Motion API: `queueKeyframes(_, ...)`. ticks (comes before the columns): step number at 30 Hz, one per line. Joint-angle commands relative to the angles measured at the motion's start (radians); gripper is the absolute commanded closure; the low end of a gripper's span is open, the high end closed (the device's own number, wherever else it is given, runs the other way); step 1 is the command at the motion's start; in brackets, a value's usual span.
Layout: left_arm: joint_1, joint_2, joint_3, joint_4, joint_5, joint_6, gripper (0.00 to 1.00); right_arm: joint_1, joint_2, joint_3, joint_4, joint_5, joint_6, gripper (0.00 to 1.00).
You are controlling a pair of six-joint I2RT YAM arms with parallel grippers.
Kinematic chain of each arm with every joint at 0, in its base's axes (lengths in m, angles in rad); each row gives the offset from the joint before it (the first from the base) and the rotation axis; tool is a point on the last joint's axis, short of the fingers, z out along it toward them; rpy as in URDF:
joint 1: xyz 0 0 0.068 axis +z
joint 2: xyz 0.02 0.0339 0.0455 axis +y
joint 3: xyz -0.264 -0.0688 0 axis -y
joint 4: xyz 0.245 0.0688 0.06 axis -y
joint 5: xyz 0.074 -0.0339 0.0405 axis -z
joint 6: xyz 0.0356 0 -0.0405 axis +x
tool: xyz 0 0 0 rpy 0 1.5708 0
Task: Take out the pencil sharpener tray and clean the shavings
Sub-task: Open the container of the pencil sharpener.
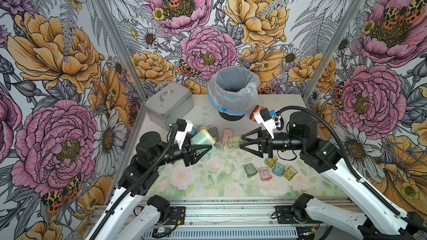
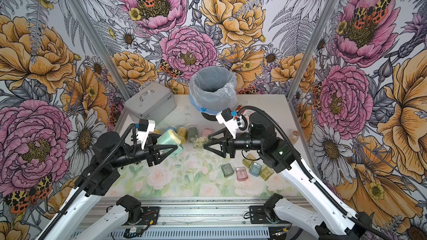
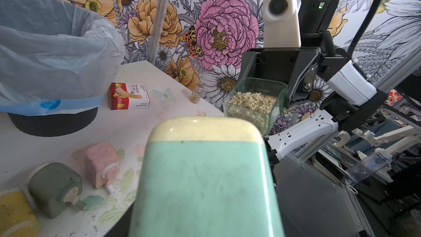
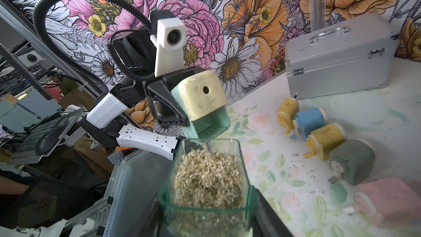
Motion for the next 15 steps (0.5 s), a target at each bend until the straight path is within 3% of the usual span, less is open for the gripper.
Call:
queueKeyframes(1, 0.011, -0.008, -0.014, 0.015, -0.074, -0.011, 0.75, -0.022, 0.046, 0.066, 0.028, -0.014, -0.025, 0.61)
queueKeyframes(15, 0.011, 0.058, -0.048, 0.003, -0.272, -0.068, 0.74, -0.102, 0.323, 0.341, 0.037, 0.010, -0.023, 0.61)
